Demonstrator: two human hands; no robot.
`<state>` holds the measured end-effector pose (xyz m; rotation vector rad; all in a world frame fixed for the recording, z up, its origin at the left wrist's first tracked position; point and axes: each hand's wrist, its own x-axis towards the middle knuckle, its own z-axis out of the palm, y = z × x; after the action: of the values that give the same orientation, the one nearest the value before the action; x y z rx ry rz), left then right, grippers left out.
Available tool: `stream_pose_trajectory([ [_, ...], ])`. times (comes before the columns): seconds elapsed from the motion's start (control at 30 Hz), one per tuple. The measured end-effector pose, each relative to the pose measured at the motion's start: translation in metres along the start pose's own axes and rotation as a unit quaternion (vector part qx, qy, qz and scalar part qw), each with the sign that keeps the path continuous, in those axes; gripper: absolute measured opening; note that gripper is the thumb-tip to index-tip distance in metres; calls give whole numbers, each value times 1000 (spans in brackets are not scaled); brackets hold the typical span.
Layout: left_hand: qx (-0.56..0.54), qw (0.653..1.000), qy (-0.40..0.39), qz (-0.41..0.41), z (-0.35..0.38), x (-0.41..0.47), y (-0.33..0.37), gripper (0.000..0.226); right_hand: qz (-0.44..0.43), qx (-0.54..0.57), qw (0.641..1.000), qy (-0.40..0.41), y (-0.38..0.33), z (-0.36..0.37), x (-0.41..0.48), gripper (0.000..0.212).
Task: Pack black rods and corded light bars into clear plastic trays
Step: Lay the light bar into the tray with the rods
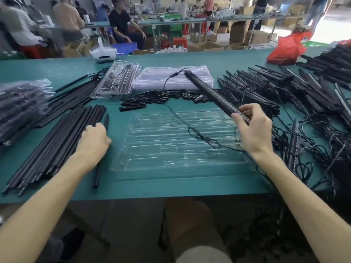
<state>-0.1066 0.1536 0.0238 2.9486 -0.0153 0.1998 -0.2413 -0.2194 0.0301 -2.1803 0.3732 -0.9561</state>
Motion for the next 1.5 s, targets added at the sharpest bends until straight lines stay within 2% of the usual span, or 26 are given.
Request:
stream_pose_trajectory([
  [0.13, -40, 997, 63, 18, -6, -3, 11, 23, 110, 10, 994, 21, 11, -15, 15, 22],
  [0.2, -62, 994, 83, 34, -11, -1, 20, 26, 162, -24, 986, 15, 15, -19, 24, 27],
  [0.3, -141, 985, 74, 63, -18, 4, 35, 30, 209, -107, 971, -38, 12, -20, 33, 42],
  [0.37, -200, 973, 64, 95, -21, 3, 47, 29, 210, -161, 961, -83, 5, -17, 31, 44],
  [0.47, -277, 947, 32, 159, -21, -7, 66, 29, 157, -257, 947, -114, -7, -11, 21, 32],
  [0.57, -317, 921, -26, 224, -14, -19, 80, 26, -35, -273, 958, -76, -19, -2, 0, 38],
  [0.63, -287, 916, -49, 276, -7, -26, 87, 24, -144, -223, 952, -153, -24, 8, -14, 38],
  [0.7, -244, 911, -78, 323, 4, -35, 94, 23, -127, -179, 941, -256, -24, 22, -27, 36],
  [0.73, -228, 908, -93, 339, 10, -39, 96, 23, -104, -168, 940, -279, -22, 26, -31, 38],
  [0.87, -200, 914, -70, 345, 21, -42, 92, 29, -102, -170, 932, -304, -17, 35, -35, 43],
  [0.97, -206, 923, -47, 322, 22, -37, 83, 30, -86, -115, 932, -332, -23, 42, -40, 55],
  [1.07, -222, 925, -39, 307, 22, -33, 76, 31, -30, -29, 948, -315, -29, 51, -45, 66],
  [1.17, -226, 926, -32, 300, 20, -29, 71, 29, 69, 86, 953, -283, -31, 55, -41, 64],
  [1.27, -222, 929, -24, 294, 21, -28, 69, 27, 124, 119, 951, -255, -21, 56, -36, 51],
  [1.37, -195, 926, -7, 323, 26, -35, 70, 25, 194, 175, 946, -190, -10, 54, -30, 34],
  [1.43, -195, 925, 1, 326, 28, -38, 68, 25, 205, 159, 954, -150, -3, 51, -26, 33],
  [1.5, -200, 927, 6, 318, 27, -38, 66, 26, 218, 129, 960, -123, 2, 45, -20, 42],
])
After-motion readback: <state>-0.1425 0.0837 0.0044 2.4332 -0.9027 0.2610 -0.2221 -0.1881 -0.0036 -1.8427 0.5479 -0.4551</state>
